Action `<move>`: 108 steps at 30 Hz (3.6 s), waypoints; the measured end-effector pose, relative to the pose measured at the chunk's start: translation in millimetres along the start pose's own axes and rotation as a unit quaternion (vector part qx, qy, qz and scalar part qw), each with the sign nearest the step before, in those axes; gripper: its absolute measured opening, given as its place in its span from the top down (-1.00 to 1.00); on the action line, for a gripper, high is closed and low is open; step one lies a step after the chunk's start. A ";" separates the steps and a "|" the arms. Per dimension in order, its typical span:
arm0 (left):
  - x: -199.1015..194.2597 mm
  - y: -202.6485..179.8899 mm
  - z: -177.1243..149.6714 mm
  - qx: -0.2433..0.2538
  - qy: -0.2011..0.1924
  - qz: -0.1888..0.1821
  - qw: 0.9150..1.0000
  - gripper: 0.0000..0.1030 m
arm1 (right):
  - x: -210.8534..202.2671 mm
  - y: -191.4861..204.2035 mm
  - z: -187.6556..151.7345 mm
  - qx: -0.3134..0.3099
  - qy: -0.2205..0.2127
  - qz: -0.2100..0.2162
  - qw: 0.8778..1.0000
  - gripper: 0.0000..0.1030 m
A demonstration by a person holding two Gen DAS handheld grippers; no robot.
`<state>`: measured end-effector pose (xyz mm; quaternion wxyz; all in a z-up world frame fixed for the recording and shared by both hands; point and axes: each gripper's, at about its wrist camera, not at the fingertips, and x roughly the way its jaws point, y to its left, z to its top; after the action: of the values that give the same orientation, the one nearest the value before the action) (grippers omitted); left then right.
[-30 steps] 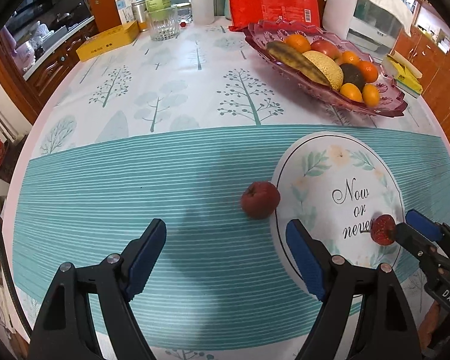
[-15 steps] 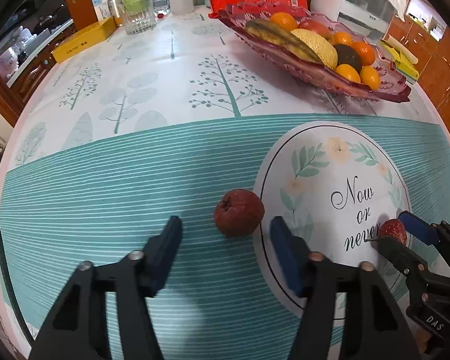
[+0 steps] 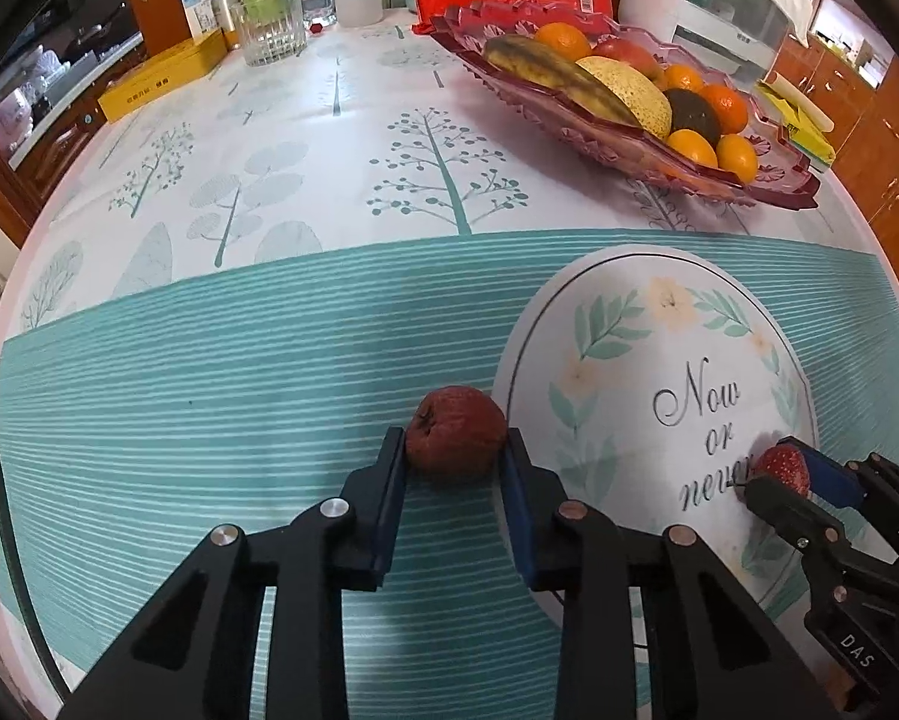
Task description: Organize fruits
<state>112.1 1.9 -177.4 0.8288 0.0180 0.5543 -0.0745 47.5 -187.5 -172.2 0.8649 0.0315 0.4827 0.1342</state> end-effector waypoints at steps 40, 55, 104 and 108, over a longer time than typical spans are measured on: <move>-186.6 -71.2 169.1 0.109 -0.139 0.031 0.984 0.44 | -169.6 -24.7 204.5 -0.008 -0.135 0.000 0.991 0.39; -75.4 -62.4 233.2 0.102 -0.087 0.025 0.991 0.44 | -81.1 -77.6 269.7 0.071 -0.085 -0.033 0.993 0.38; -69.3 -59.2 214.5 0.071 -0.088 -0.036 0.993 -0.96 | -25.0 -60.3 251.5 0.057 -0.037 -0.062 0.996 -0.05; -84.3 -56.0 198.0 0.065 -0.098 -0.035 0.992 -0.96 | -36.9 -52.4 244.2 0.052 -0.047 -0.062 0.996 -0.20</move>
<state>253.9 -67.0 -20.6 0.8731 0.0448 0.4647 -0.1408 245.7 -229.3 -21.5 0.8902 0.0530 0.4493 0.0531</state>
